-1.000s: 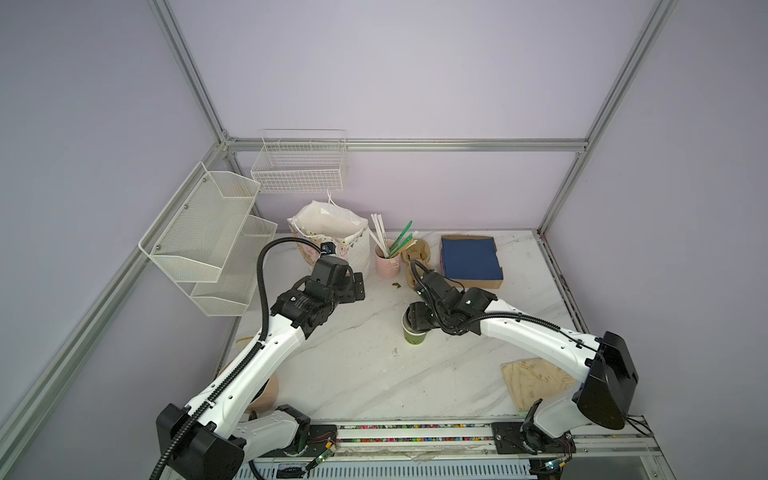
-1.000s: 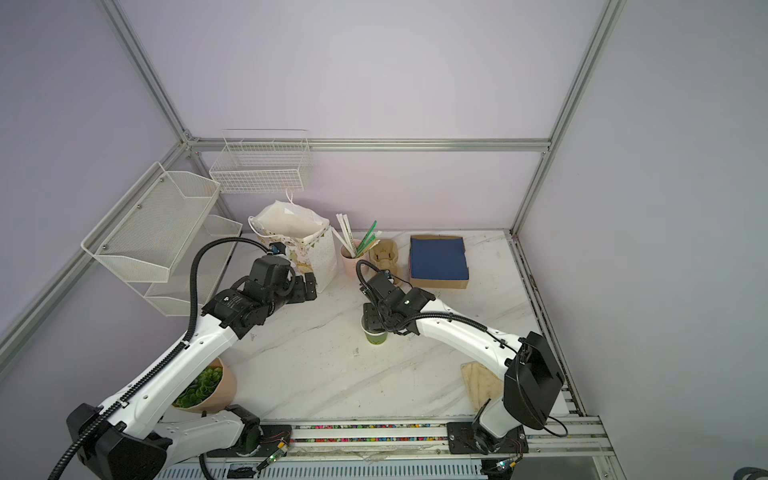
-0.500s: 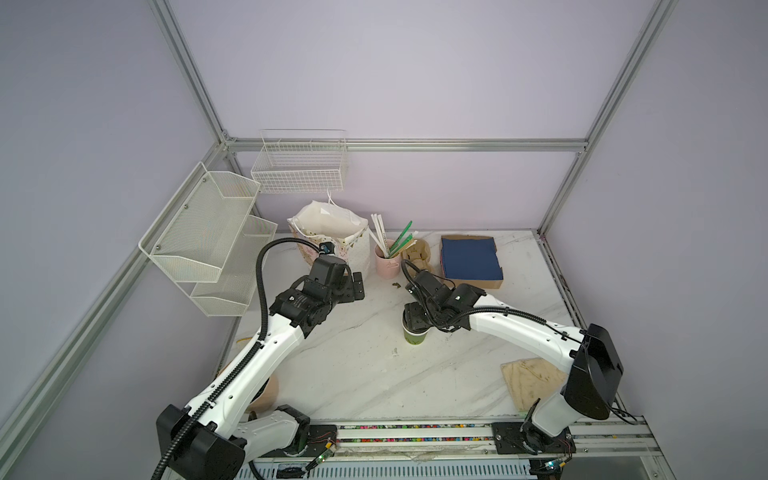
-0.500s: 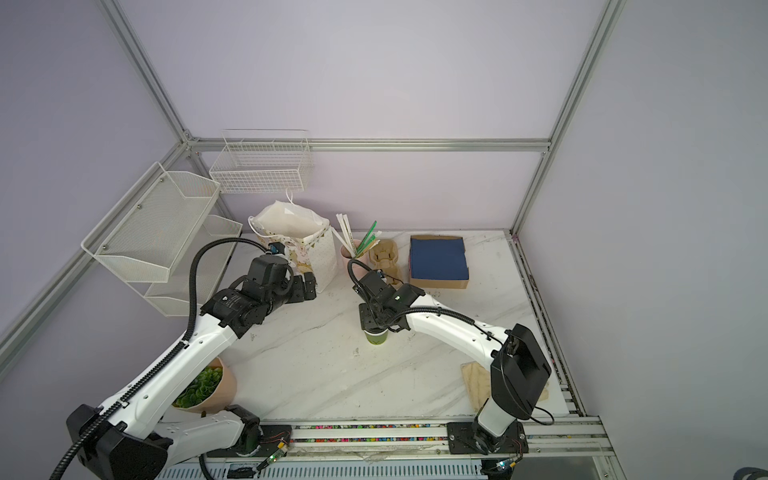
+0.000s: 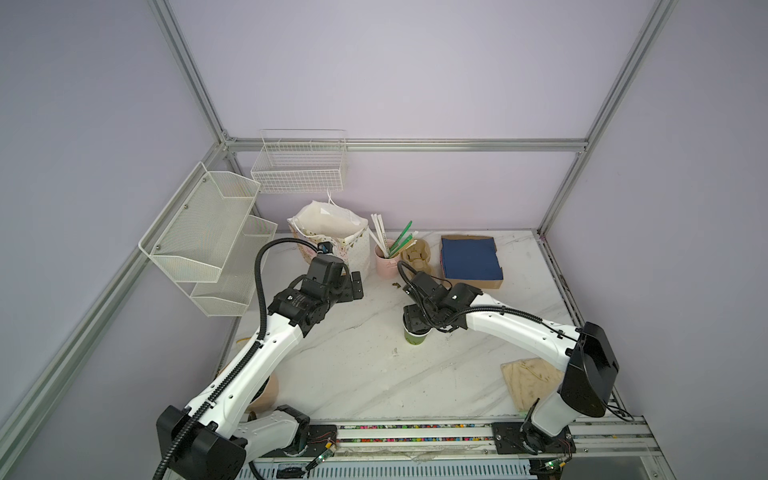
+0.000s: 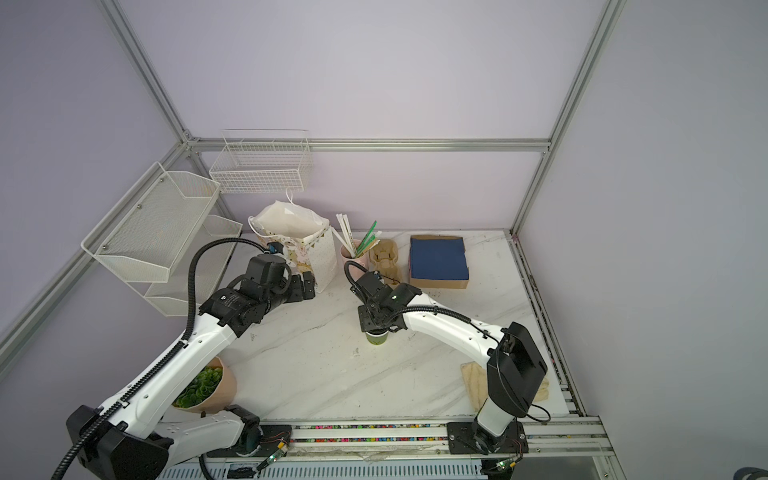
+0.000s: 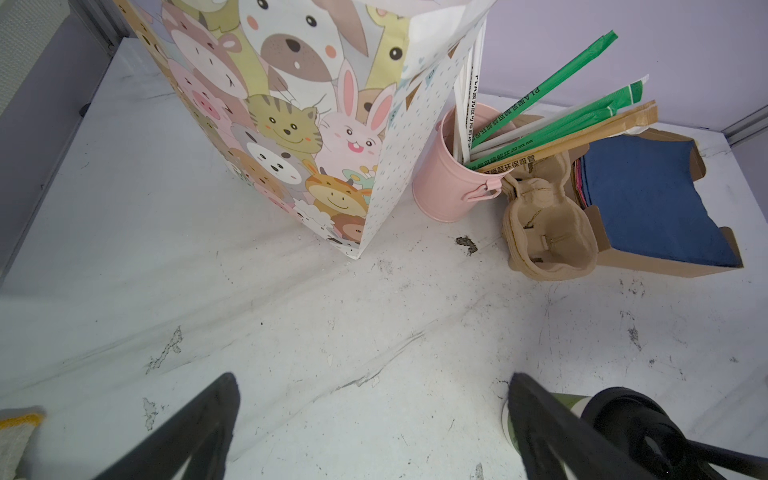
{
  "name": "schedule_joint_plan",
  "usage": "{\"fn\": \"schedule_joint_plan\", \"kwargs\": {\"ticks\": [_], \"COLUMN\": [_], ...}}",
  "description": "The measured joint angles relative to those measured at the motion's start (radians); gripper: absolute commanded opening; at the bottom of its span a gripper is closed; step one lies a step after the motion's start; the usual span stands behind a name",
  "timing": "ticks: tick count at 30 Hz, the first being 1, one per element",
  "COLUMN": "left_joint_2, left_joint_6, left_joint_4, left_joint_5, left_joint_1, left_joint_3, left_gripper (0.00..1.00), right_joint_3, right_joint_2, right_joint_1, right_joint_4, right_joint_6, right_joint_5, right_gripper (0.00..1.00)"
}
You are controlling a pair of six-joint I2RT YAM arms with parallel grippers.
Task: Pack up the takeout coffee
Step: 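Lower the black lid onto the green cup with the right gripper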
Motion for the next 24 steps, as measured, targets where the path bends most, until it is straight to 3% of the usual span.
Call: {"fn": "schedule_joint_plan", "kwargs": {"ticks": [24], "left_joint_2": [0.000], "left_joint_6": [0.000], "left_joint_4": [0.000], "left_joint_5": [0.013], "left_joint_1": [0.009], "left_joint_3": [0.000], "left_gripper": [1.00], "right_joint_3": [0.042], "right_joint_2": [0.052], "right_joint_1": [0.015], "right_joint_4": [-0.035], "right_joint_6": [-0.024], "right_joint_5": [-0.003], "right_gripper": [0.72]}}
